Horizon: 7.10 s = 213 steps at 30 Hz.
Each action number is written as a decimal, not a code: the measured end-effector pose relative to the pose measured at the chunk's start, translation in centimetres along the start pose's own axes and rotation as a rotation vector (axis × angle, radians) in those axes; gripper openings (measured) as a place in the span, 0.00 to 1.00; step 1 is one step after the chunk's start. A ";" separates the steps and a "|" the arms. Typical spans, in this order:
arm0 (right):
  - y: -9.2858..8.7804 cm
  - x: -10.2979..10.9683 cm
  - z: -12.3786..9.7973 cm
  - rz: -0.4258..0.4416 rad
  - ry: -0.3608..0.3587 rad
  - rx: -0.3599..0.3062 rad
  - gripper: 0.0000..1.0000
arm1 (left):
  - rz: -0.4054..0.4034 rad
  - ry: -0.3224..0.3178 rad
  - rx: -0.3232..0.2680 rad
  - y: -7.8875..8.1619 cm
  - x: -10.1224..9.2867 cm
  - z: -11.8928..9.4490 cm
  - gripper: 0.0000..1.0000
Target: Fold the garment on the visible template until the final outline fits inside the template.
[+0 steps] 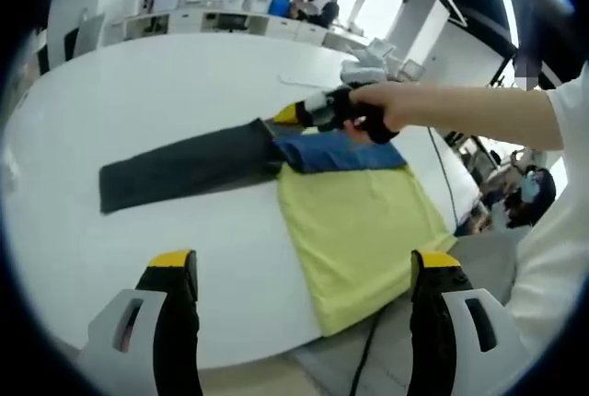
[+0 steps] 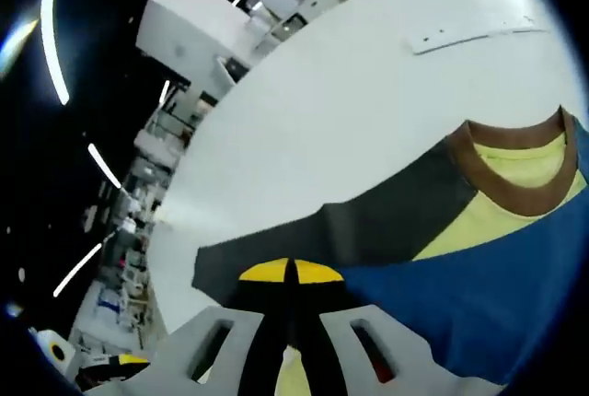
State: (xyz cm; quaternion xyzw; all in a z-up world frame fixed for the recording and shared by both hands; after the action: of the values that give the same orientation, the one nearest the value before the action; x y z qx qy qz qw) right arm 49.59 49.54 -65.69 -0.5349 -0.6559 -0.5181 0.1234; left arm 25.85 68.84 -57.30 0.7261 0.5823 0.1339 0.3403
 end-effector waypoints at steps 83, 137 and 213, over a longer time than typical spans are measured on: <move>-8.7 -1.0 -28.0 -0.367 -0.010 0.038 0.98 | 0.163 0.048 -0.069 2.7 -5.0 -5.1 0.93; -12.0 -1.5 -38.0 -0.351 -0.162 -0.138 1.00 | 0.109 0.019 -0.028 3.8 -2.8 -4.8 0.99; -12.3 -2.6 -36.8 -0.272 -0.169 -0.169 0.96 | -0.223 0.113 0.052 3.7 7.2 2.3 0.98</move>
State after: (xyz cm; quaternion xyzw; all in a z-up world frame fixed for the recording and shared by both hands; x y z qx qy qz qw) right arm 26.02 19.51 -58.33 -0.4913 -0.6844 -0.5365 -0.0485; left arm 32.03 74.47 -58.08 0.6566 0.6810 0.1209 0.3009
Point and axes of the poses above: the point that each gripper's makers call its tool centre point, and the gripper's own axes: z roughly forward along the fingers, x roughly to its left, y roughly out of its top, the point moved 10 cm from there along -z, roughly backward along the fingers, and after that the axes turned 9 degrees about y, right-handed, at the moved point
